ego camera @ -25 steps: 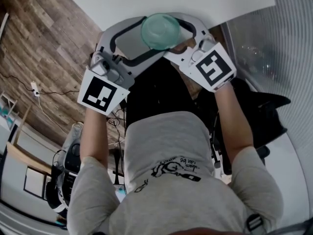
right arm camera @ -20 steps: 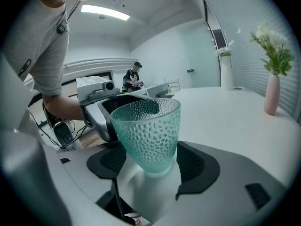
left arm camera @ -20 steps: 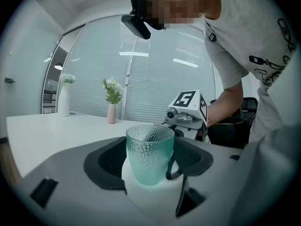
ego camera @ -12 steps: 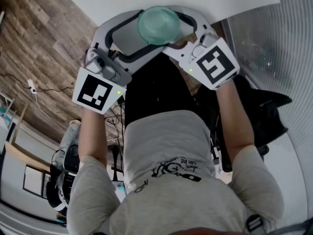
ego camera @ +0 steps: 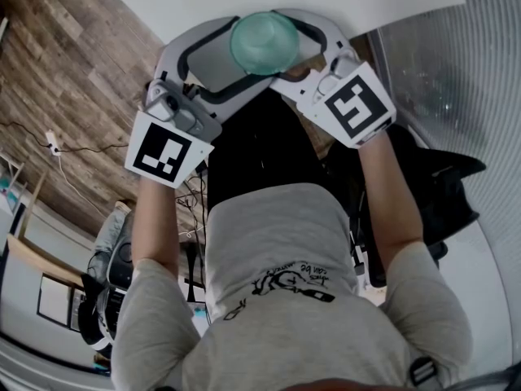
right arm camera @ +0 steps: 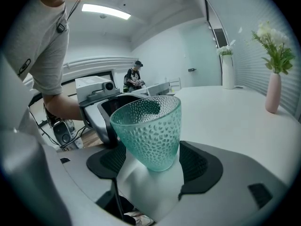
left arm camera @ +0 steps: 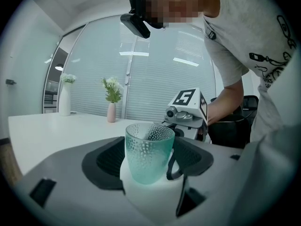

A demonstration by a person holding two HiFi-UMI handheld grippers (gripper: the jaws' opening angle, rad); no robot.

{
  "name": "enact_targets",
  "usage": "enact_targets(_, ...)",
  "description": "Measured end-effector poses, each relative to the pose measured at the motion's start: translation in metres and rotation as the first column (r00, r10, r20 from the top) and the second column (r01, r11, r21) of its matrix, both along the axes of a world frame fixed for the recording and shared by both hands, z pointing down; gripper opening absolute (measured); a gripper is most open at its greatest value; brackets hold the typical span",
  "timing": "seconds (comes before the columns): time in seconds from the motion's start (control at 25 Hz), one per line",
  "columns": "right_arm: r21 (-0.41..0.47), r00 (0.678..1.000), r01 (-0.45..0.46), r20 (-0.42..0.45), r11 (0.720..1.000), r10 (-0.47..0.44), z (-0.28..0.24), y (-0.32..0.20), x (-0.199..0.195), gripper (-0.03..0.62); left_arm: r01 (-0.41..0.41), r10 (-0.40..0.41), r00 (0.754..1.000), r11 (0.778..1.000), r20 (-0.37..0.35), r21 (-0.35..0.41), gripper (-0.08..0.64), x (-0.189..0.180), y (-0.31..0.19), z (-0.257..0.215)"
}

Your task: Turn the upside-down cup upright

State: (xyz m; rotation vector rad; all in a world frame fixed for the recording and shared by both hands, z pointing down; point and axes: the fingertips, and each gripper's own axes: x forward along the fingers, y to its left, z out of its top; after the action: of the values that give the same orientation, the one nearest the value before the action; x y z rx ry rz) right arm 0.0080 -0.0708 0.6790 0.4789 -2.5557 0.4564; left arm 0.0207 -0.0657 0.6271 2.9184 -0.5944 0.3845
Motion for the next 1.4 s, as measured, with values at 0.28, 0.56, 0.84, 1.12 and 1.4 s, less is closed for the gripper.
enact_targets(0.28,-0.003,1.000,-0.017,-0.012,1.000,0.017,-0.005,0.000,0.004,0.353,0.013,-0.013,1.000,1.000,0.006,-0.005,0.344,-0.003,-0.001,-0.005)
enact_targets(0.56,-0.017,0.999,-0.016,-0.040,1.000,0.015,0.002,0.007,0.011,0.353,0.063,-0.064,0.998,0.996,-0.021,-0.061,0.350,-0.020,-0.001,-0.001)
enact_targets(0.84,-0.021,0.998,-0.021,-0.055,1.000,0.020,-0.007,0.013,0.031,0.351,0.107,-0.111,0.993,0.989,-0.027,-0.098,0.351,-0.029,0.006,-0.013)
enact_targets(1.12,0.015,0.998,-0.017,-0.062,1.000,0.018,-0.058,0.022,0.048,0.351,0.170,-0.180,0.981,0.975,-0.065,-0.141,0.351,-0.036,0.013,-0.057)
enact_targets(1.4,0.038,0.999,-0.052,-0.005,0.998,0.052,-0.112,0.029,0.048,0.326,0.194,-0.210,0.972,0.971,-0.105,-0.140,0.342,-0.036,0.018,-0.107)
